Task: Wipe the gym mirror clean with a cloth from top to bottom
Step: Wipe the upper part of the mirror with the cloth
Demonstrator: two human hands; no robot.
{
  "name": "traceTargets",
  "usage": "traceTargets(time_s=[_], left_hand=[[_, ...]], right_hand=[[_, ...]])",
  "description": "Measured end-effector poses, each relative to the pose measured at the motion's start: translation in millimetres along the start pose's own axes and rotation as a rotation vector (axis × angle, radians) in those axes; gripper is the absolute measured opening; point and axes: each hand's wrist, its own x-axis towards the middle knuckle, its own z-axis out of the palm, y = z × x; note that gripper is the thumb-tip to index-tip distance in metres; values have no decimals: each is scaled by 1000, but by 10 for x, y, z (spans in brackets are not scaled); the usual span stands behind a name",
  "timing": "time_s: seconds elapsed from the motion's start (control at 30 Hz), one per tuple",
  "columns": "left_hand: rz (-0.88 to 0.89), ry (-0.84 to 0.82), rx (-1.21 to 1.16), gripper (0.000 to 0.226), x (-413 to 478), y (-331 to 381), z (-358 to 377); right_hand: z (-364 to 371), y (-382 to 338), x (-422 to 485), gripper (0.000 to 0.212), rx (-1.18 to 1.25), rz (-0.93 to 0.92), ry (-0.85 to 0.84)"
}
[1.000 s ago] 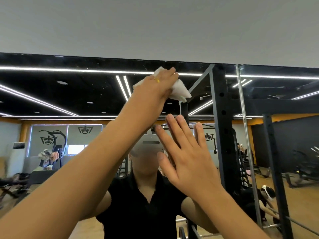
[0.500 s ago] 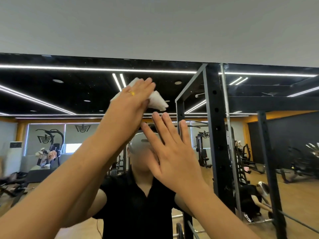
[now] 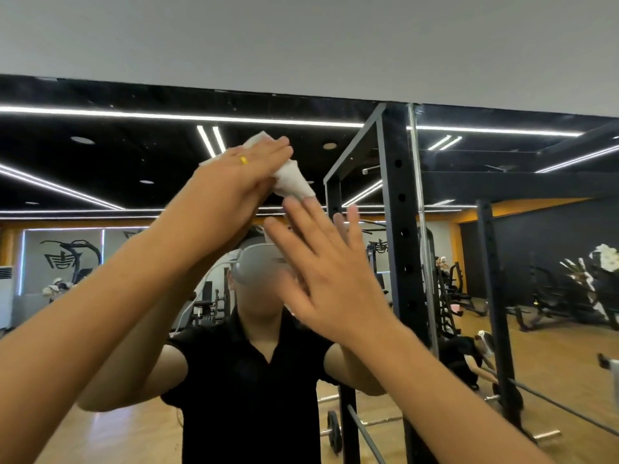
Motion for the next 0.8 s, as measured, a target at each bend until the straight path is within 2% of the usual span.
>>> traceTargets(time_s=[0.17, 0.27, 0.43, 0.63, 0.73, 0.8], left_hand=[[-77, 47, -8, 58, -58, 101, 111], [-128, 104, 63, 63, -53, 201, 234], [-208, 101, 111, 63, 316, 442, 347], [-126, -1, 203, 71, 1195, 561, 483], [-66, -14, 191, 75, 1155, 429, 412], [-22, 66, 105, 70, 873, 208, 281]], right_hand=[[-325, 623, -184, 61, -34, 105, -27], [-268, 797, -312, 61, -106, 110, -50], [-135, 744, -335, 61, -138, 115, 68], [-121, 757, -342, 61, -134, 108, 68], [-127, 788, -348, 61, -142, 107, 51], [-128, 781, -350, 61, -140, 105, 54]])
